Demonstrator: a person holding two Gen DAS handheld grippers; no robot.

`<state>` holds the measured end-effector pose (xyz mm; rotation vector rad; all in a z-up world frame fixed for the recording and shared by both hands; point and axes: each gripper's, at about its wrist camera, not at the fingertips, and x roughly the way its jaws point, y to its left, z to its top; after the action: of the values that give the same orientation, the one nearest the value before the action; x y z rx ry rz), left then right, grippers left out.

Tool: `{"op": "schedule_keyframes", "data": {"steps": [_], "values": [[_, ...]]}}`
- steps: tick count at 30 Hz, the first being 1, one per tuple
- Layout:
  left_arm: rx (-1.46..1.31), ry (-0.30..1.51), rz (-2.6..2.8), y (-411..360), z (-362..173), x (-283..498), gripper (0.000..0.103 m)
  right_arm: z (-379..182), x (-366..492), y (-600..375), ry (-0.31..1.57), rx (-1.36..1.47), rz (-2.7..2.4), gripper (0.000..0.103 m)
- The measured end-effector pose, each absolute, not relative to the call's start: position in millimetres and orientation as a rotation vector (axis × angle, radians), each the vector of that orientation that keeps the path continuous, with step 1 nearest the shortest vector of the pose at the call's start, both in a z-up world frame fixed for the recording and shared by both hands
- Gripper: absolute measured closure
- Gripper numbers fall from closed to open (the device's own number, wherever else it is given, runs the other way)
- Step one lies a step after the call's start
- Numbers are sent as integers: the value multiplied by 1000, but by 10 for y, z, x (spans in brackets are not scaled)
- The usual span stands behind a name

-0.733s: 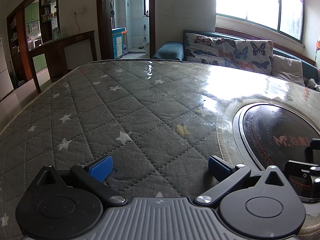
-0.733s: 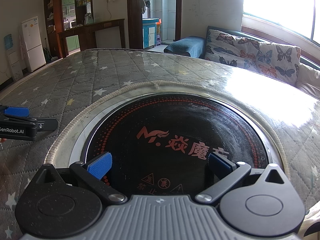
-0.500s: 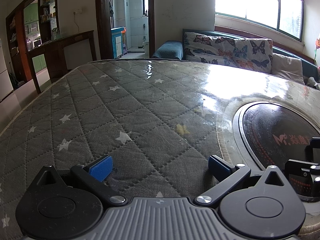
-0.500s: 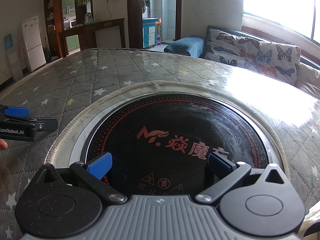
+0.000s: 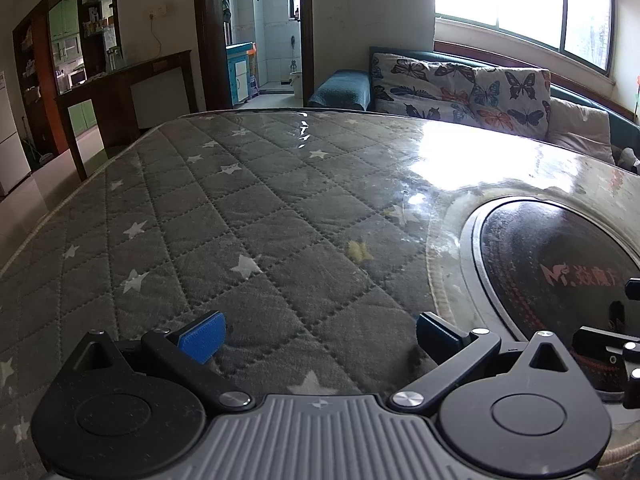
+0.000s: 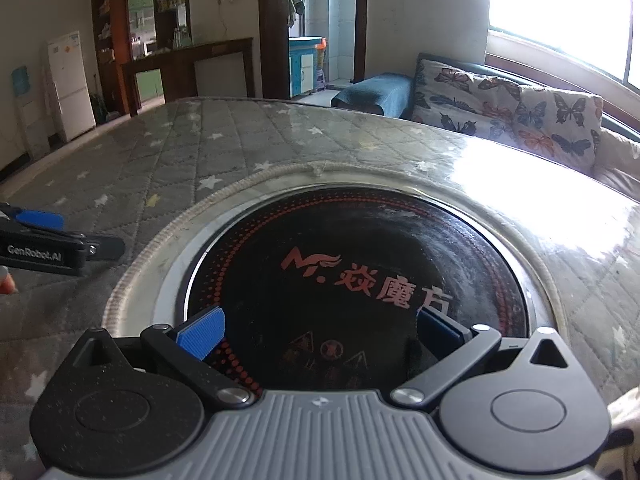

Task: Fold clothes
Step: 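Move both tools over the table toward the polka-dot pants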

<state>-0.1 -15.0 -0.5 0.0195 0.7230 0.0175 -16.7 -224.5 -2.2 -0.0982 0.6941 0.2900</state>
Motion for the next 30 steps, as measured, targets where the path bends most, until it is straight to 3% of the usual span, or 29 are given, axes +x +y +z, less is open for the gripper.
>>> {"op": "schedule_keyframes", "data": {"steps": [30], "values": [[104,700,-279,-990,377,-881,0,345,-1738,-2795,638,-126,186,1]]}}
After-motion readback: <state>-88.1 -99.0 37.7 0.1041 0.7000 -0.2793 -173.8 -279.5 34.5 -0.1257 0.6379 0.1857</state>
